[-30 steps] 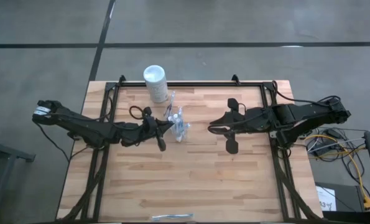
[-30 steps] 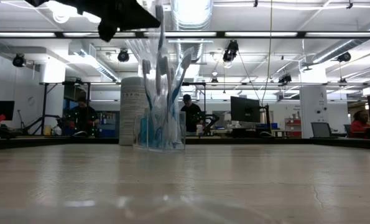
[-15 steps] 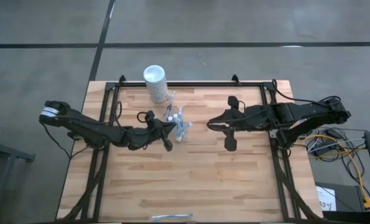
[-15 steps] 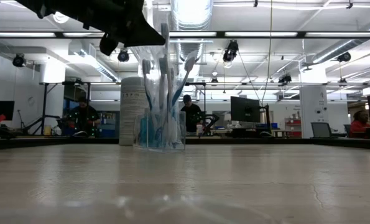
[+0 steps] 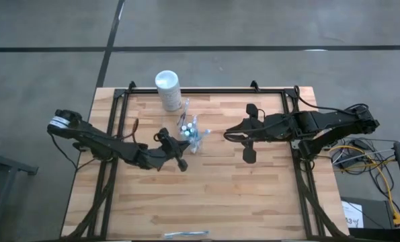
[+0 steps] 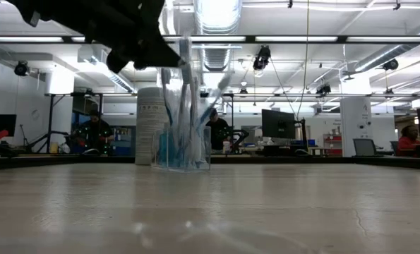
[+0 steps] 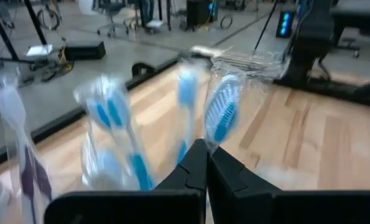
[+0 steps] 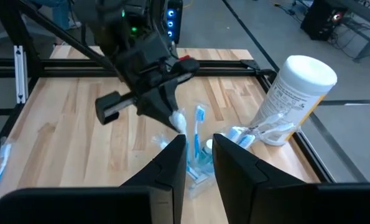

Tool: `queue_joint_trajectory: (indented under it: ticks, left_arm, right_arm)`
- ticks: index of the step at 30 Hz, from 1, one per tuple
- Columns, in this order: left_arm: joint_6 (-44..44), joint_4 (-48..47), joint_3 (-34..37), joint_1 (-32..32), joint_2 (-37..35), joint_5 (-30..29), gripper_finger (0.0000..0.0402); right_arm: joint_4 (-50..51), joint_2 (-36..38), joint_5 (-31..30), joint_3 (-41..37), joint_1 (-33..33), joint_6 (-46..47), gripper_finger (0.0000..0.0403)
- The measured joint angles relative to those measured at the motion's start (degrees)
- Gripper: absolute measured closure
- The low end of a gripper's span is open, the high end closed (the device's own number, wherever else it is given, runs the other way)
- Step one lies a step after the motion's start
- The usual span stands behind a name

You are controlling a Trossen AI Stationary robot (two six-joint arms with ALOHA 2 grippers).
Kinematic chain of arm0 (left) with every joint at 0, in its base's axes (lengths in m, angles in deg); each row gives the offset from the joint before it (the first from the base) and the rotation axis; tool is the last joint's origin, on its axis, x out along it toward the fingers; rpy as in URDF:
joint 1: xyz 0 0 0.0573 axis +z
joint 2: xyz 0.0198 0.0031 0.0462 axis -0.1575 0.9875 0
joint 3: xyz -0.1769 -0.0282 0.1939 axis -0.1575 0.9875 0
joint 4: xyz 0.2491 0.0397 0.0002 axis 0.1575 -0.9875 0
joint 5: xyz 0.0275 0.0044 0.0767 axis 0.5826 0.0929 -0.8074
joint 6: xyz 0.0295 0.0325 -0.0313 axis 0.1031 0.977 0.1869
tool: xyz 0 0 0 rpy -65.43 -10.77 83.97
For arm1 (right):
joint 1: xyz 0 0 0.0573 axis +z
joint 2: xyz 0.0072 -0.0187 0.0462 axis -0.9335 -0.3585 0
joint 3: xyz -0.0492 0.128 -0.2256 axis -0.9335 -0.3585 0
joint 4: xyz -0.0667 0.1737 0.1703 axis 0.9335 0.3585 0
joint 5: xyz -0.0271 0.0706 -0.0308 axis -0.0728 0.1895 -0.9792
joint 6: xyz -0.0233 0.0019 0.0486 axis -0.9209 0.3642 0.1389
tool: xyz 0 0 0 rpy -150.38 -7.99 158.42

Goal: Pick & Place toothbrushing station
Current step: Put the blue toothbrush into the right of the transparent organizer

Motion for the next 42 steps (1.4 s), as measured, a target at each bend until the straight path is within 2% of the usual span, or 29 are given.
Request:
queue_joint_trajectory:
  ticks: [17,24,42]
  left_arm:
    - [-4.56,-1.84,0.00,-0.52,6.18,-0.04,0.0401]
    - [-11.90,-8.13,-0.17,-0.61,6.71,-0.34,0.0400]
    - [-8.71,-7.49,-3.59,-0.61,6.41,0.74,0.0321]
  right_arm:
    - [0.00,0.00,0.00,0.00,0.04,0.15,0.0332]
    - [0.00,0.00,0.00,0.00,0.04,0.14,0.0326]
    - [0.00,0.00,0.00,0.00,0.02,-0.07,0.0328]
